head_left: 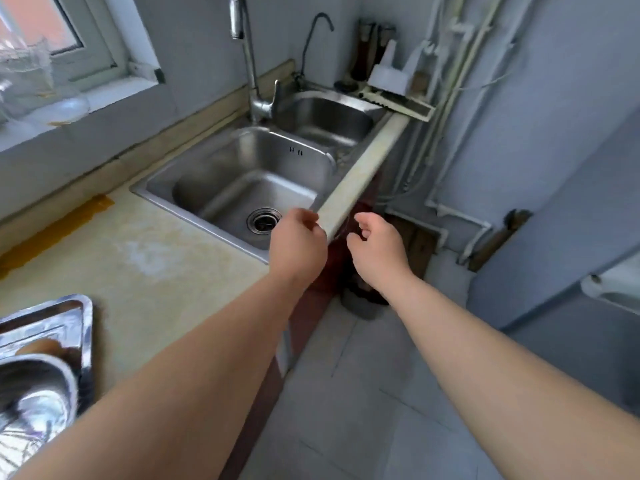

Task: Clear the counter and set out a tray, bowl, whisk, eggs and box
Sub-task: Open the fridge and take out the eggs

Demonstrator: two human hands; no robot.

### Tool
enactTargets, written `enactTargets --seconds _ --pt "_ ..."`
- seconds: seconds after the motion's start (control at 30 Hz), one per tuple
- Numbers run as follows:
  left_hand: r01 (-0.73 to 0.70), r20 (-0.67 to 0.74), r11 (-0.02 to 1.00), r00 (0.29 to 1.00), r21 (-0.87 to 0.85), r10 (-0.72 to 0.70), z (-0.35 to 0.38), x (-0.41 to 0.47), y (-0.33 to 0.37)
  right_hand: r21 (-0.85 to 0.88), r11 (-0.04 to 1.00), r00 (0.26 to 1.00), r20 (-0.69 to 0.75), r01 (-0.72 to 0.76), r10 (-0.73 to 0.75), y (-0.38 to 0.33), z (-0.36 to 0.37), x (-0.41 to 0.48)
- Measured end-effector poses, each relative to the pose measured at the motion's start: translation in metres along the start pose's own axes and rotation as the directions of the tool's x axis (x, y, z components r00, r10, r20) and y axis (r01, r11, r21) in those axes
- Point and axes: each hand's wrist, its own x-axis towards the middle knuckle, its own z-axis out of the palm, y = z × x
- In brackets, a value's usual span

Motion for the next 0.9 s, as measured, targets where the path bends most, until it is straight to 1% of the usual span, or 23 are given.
enactTargets --seconds 0.2,0.27,0.47,0.6,0.73,0.8,0.9 --pt "-0.080 0.146 0.996 0.986 -0.031 0.084 0.096 -0.055 0.068 0.007 0.994 0.984 -0.140 -0.110 0.110 0.082 -0.107 -0.011" --pt "-0.129 0.193 0.991 0.972 -0.028 0.132 0.135 -0.082 0.098 0.011 0.988 0.969 -0.194 -0.154 0.153 0.118 -0.155 -0.021" --pt "-0.188 0.327 0.980 0.923 -0.073 0.201 0.235 -0.157 0.170 0.016 0.976 0.937 -0.277 -0.217 0.212 0.205 -0.273 -0.051" --pt "-0.180 0.399 0.979 0.894 -0.097 0.204 0.293 -0.198 0.207 0.035 0.963 0.903 -0.339 -0.267 0.263 0.256 -0.337 -0.071" --pt "-0.174 0.489 0.977 0.846 -0.126 0.214 0.349 -0.235 0.239 0.068 0.944 0.855 -0.406 -0.323 0.322 0.307 -0.399 -0.088" --pt "-0.145 0.506 0.979 0.839 -0.143 0.198 0.359 -0.238 0.241 0.074 0.942 0.852 -0.409 -0.326 0.327 0.316 -0.409 -0.088" --pt "-0.157 0.551 0.975 0.805 -0.157 0.218 0.396 -0.251 0.258 0.094 0.931 0.819 -0.450 -0.353 0.356 0.345 -0.439 -0.086"
